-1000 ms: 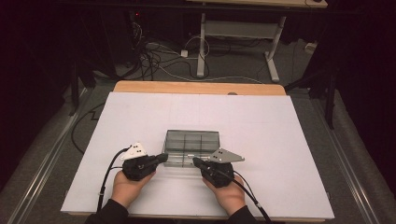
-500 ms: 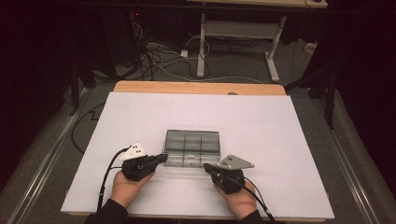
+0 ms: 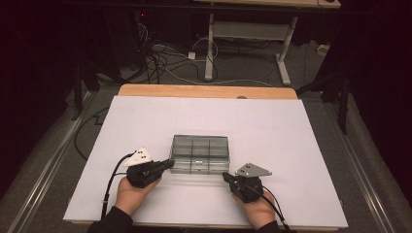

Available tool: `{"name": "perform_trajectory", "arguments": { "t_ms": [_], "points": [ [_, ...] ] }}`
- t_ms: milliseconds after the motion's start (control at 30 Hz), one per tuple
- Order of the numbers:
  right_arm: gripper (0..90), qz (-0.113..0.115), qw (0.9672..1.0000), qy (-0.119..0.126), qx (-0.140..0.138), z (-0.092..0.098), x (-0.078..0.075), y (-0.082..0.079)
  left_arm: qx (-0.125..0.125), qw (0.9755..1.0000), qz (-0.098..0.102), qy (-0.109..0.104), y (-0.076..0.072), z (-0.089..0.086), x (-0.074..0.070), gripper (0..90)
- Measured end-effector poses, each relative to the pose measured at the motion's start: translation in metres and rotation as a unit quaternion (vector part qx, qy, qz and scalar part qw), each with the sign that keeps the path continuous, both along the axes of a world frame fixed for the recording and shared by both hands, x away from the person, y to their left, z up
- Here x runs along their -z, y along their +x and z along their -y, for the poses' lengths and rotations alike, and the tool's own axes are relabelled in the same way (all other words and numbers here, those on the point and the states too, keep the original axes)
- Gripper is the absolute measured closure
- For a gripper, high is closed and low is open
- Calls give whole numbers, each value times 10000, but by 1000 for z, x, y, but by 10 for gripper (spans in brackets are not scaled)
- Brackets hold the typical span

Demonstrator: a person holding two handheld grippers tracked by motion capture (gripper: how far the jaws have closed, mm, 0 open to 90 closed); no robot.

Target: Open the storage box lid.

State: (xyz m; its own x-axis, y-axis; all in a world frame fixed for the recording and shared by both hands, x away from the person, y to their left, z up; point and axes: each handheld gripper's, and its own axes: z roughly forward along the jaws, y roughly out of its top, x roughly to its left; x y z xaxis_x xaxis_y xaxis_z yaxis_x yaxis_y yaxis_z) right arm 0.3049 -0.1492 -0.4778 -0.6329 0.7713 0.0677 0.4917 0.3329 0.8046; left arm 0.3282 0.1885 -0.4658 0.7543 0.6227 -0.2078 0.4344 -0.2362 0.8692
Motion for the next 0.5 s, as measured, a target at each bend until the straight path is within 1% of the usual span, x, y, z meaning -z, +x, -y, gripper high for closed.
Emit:
{"name": "perform_trajectory", "arguments": {
  "t_ms": [67,167,267,367,500],
  "points": [
    [900,-17,10000,16,21,1,0,0,0,10000,-3,-5,0,1,0,884],
    [900,16,10000,20,48,3,0,1,3,10000,4,1,0,1,-1,884],
    [900,24,10000,68,10,5,-1,0,11,10000,3,-13,1,2,-1,884],
    [900,51,9998,190,-32,9,-3,-1,8,10000,7,-2,2,4,-1,884],
    [882,115,9997,196,-64,15,-6,-6,20,10000,10,36,2,6,-1,884]
  ]
}}
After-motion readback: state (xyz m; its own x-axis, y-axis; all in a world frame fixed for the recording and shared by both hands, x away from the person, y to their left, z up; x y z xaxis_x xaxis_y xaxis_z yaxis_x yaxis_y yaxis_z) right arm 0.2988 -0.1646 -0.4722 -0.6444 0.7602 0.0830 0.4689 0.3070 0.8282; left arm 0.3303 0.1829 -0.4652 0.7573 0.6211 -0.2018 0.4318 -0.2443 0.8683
